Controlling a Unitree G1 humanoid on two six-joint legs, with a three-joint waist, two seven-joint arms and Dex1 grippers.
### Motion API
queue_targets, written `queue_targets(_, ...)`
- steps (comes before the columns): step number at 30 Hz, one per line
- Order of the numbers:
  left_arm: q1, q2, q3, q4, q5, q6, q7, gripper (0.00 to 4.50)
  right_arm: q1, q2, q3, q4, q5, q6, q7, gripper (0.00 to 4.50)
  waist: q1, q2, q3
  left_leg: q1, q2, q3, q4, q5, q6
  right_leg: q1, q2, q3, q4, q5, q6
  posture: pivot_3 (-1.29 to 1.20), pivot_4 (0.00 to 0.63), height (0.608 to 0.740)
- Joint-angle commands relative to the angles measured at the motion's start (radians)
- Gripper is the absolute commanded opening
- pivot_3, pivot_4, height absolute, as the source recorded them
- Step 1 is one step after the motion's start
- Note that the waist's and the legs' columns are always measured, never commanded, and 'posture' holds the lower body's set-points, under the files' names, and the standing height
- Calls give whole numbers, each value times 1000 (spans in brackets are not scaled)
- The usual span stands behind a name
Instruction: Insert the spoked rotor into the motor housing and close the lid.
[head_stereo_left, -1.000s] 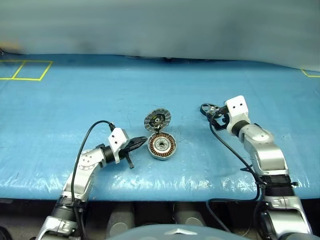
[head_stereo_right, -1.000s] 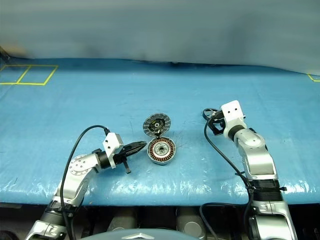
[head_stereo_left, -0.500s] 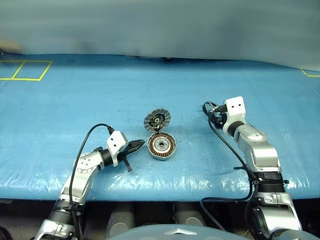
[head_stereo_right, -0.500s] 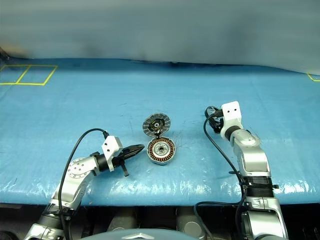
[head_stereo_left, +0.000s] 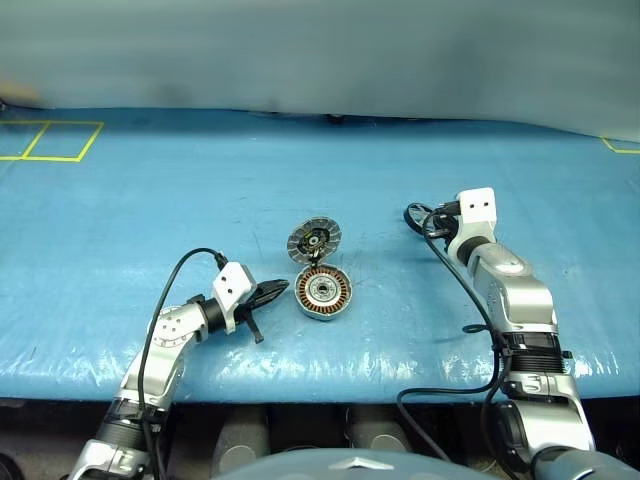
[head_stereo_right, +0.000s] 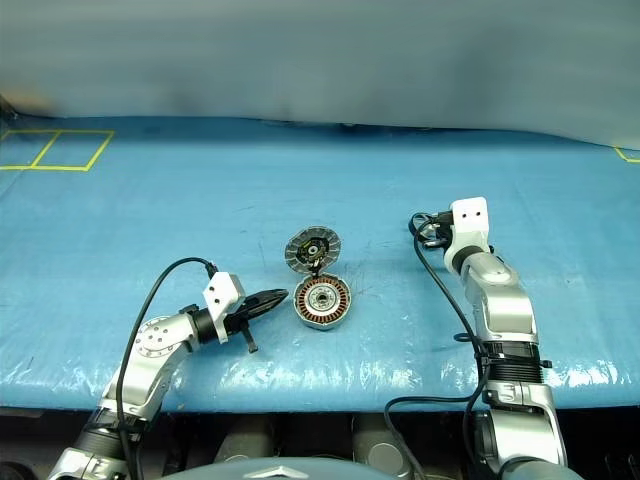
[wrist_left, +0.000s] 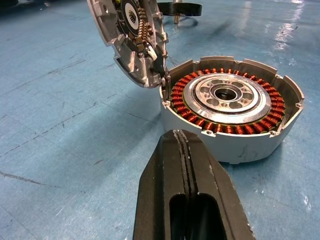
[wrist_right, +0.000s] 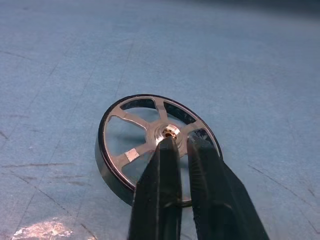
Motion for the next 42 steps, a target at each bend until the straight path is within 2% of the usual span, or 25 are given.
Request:
queue_targets(1, 4, 2, 3, -26, 1, -3, 5, 0, 12, -8, 7, -39, -6, -5, 8, 37, 0, 0, 0, 0, 0, 0, 0, 0, 0, 0, 0, 0, 0, 0, 0, 0, 150, 740)
queue_targets(32, 8, -6, -8, -11, 22, -18, 24, 0, 49, 7, 59, -59, -45, 41, 13, 37, -2, 0, 0, 0, 0, 0, 0, 0, 0, 0, 0, 0, 0, 0, 0, 0, 150, 740)
queue_targets(36, 11, -9, -9, -13, 28, -21, 28, 0, 48, 12, 59, -68, -59, 30, -3, 943, -2, 0, 0, 0, 0, 0, 0, 0, 0, 0, 0, 0, 0, 0, 0, 0, 150, 740)
queue_targets(42, 12, -11, -10, -15, 33, -21, 27, 0, 46, 12, 51, -72, -60, 27, -2, 943, -2, 0, 0, 0, 0, 0, 0, 0, 0, 0, 0, 0, 0, 0, 0, 0, 150, 740)
